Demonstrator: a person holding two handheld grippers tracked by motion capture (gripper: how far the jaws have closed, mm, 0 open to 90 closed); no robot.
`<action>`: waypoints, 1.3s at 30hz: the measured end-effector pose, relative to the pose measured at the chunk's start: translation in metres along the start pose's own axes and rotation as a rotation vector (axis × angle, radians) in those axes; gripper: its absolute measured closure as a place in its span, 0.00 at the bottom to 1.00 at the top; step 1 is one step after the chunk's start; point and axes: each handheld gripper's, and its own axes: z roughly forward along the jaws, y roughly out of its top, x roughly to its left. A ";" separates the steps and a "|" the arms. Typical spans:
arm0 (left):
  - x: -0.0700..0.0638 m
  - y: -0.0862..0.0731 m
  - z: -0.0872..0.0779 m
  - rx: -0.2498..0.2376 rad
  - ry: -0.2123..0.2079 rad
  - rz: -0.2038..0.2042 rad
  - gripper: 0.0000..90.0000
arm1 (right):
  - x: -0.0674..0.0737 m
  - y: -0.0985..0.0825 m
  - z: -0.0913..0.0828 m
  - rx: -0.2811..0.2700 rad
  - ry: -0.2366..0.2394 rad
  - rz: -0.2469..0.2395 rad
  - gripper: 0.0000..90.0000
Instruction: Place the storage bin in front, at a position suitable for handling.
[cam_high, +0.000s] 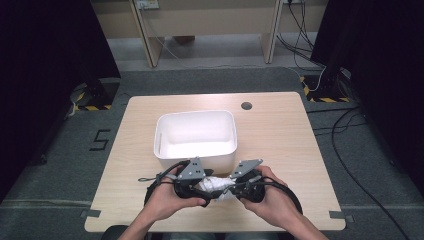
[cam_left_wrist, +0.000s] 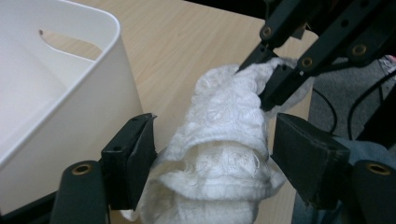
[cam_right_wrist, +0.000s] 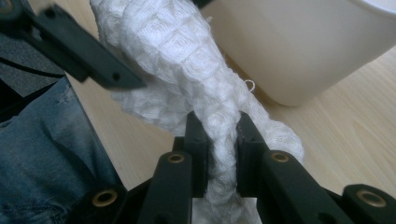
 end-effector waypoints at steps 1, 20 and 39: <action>0.000 -0.001 0.001 0.007 0.003 0.010 0.32 | 0.000 0.001 0.000 -0.005 0.000 -0.005 0.88; 0.000 -0.027 0.000 0.044 0.051 0.028 0.85 | -0.001 0.013 0.007 -0.101 0.081 0.037 0.79; 0.036 -0.092 -0.076 0.041 0.435 -0.230 0.86 | -0.116 0.042 0.004 -0.324 -0.123 0.418 0.56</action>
